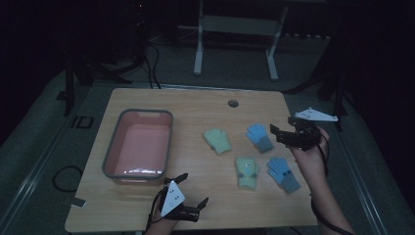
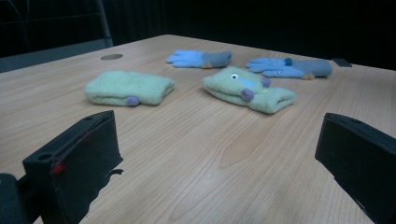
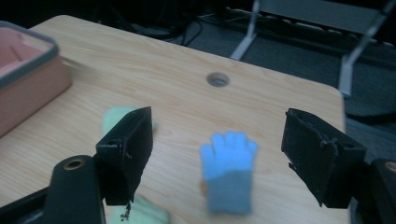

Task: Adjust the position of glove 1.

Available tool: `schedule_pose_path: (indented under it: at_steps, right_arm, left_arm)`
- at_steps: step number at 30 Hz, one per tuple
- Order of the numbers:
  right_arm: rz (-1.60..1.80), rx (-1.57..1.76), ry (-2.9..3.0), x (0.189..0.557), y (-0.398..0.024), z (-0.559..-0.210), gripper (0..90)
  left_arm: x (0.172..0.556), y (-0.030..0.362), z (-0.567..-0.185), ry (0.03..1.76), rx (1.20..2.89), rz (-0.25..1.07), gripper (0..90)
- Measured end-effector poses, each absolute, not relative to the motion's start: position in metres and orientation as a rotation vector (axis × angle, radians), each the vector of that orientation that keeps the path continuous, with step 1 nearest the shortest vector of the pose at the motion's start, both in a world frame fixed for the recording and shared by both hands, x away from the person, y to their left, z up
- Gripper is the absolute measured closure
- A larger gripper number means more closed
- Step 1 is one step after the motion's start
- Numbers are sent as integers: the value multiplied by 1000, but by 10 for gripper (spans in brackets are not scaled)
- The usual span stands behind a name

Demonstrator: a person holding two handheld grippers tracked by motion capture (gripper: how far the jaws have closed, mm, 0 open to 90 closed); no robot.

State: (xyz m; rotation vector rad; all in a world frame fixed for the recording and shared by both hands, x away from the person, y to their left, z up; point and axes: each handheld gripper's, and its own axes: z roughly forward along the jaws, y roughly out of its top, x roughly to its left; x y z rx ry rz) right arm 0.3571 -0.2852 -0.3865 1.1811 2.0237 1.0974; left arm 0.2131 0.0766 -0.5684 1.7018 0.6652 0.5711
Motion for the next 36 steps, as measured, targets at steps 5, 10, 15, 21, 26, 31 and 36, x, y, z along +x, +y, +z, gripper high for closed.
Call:
schedule_pose_path:
  at_steps: [5,10,15,21,26,31,36]
  right_arm:
    - [1122,1118,2068,366,-260,-387,290]
    - [1132,1078,2139,377,-235,-392,314]
    - [1120,1032,2197,385,-212,-400,336]
    - [1118,985,2252,390,-190,-409,336]
    - [1117,958,2293,398,-170,-422,380]
    - [1081,942,2343,407,-151,-438,423]
    - [1042,967,2407,419,-139,-456,478]
  left_arm:
    - [212,76,-568,659,1706,579,0]
    - [212,75,-568,654,1710,578,0]
    - [212,75,-568,652,1713,576,0]
    - [212,75,-568,649,1720,569,0]
    - [213,76,-568,651,1717,564,0]
    - [212,75,-568,647,1720,562,0]
    - [212,75,-568,639,1723,566,0]
